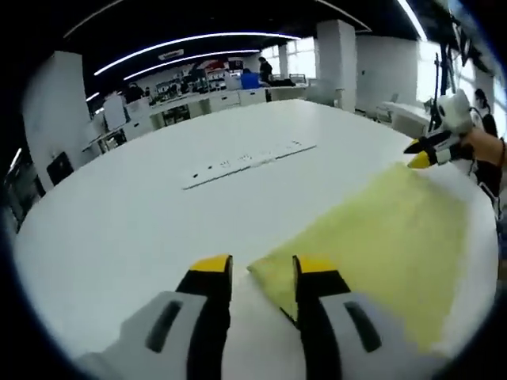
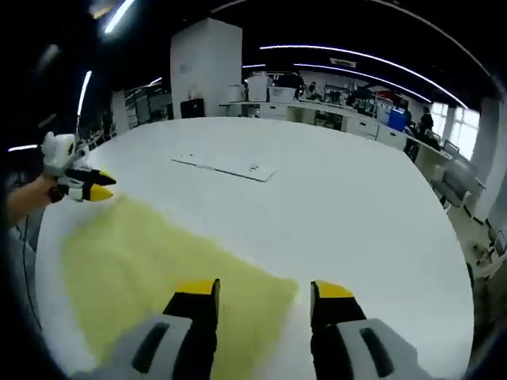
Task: Fold the garment on the visible template until the final outline fits inside the template.
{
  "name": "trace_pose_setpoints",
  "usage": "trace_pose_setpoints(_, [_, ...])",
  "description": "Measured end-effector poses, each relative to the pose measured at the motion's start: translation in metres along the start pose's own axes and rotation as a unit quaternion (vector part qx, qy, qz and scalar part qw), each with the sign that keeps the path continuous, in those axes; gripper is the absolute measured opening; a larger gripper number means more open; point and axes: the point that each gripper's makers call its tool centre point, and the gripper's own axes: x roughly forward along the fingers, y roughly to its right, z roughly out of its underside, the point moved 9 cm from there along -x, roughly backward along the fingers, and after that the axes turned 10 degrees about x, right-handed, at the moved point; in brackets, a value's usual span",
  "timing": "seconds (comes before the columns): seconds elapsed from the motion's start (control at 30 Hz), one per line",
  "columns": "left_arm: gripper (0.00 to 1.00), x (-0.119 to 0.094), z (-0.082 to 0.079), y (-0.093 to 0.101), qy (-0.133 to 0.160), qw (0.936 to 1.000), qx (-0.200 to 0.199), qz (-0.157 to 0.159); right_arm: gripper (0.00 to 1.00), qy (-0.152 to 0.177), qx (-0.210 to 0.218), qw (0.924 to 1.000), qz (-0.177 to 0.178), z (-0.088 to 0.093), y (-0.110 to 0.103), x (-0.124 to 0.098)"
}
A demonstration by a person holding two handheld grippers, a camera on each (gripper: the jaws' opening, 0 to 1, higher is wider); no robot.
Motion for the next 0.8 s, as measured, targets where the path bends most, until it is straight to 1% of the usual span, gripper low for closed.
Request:
trace_pose_setpoints(0.03, [0.33,-0.004,0.0,0.002,0.007,0.9998,-0.019,0.009,0.53,-0.002,0.001,1.0,-0.005,0.0,-0.002,-0.003])
trace_pose_setpoints(0.1, [0.37,-0.01,0.002,0.004,0.014,0.9991,-0.036,0.019,0.59,-0.006,0.008,0.9998,-0.017,0.0,-0.006,-0.008])
trace_pose_setpoints(0.17, [0.42,-0.016,0.005,0.003,0.014,0.999,-0.038,0.017,0.63,-0.01,0.012,0.9996,-0.024,0.002,-0.011,-0.013])
trace_pose_setpoints(0.3, [0.49,-0.031,0.011,0.008,0.02,0.9982,-0.051,0.024,0.7,-0.02,0.017,0.9987,-0.042,0.007,-0.022,-0.023])
trace_pose_setpoints(0.43, [0.54,-0.044,0.017,0.015,0.021,0.9976,-0.057,0.034,0.72,-0.027,0.02,0.9979,-0.054,0.014,-0.029,-0.037])
trace_pose_setpoints(0.53, [0.57,-0.052,0.02,0.019,0.018,0.9978,-0.051,0.039,0.72,-0.037,0.023,0.9973,-0.06,0.021,-0.032,-0.046])
trace_pose_setpoints(0.63, [0.58,-0.063,0.025,0.022,0.018,0.9977,-0.047,0.044,0.72,-0.051,0.016,0.9972,-0.052,0.031,-0.033,-0.058])
trace_pose_setpoints(0.8, [0.58,-0.078,0.033,0.03,0.017,0.9974,-0.048,0.051,0.7,-0.06,0.017,0.9968,-0.05,0.046,-0.036,-0.076])
